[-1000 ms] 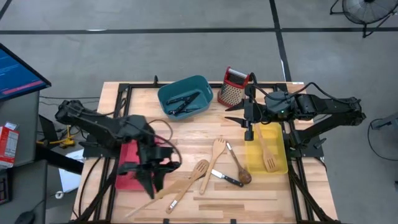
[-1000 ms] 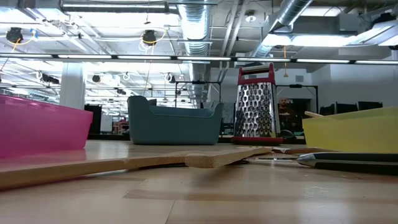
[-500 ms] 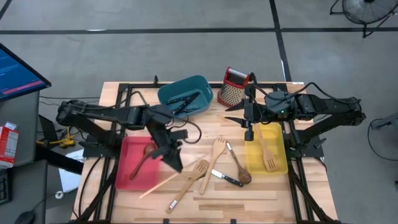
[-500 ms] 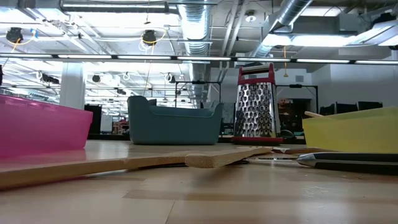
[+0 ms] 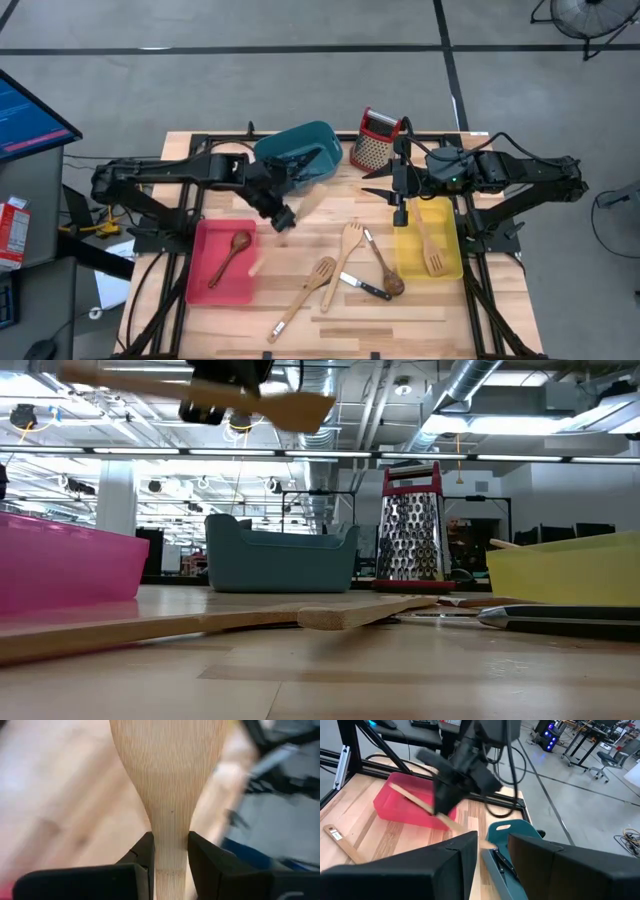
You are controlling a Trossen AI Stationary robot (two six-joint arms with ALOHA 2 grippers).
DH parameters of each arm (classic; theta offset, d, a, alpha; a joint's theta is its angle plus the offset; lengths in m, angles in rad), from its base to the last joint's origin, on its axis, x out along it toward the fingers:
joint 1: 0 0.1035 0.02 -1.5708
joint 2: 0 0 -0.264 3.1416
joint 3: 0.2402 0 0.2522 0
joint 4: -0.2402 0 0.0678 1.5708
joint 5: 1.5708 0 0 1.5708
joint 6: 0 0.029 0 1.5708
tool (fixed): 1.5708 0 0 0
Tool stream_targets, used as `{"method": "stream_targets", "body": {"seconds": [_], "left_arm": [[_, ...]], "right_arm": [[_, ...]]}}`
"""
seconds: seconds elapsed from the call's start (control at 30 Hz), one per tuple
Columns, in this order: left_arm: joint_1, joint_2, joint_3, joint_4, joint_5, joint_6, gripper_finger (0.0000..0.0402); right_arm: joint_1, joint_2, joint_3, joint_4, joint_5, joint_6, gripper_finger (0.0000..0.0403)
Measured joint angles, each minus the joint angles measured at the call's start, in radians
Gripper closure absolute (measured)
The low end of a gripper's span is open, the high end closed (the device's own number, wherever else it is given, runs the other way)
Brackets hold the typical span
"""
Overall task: Pick & Place Kitchen Items
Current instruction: Put the brown spatula into the wooden bin
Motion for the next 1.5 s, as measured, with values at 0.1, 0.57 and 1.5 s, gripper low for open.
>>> {"method": "stream_targets", "body": {"seconds": [0.1, 0.57, 1.5], "left_arm": [[0.023, 0.0, 0.0, -0.05, -0.126, 0.007, 0.0329], [0.084, 0.0, 0.0, -0.071, -0.746, 0.254, 0.0329], [-0.056, -0.013, 0.0, 0.224, -0.783, 0.726, 0.0331]], "right_arm": [[0.0, 0.0, 0.0, 0.0, 0.0, 0.0, 0.0281], [0.0, 0.0, 0.0, 0.0, 0.0, 0.0, 0.0281], [-0.006, -0.001, 0.0, -0.072, 0.003, 0.125, 0.0281]]}}
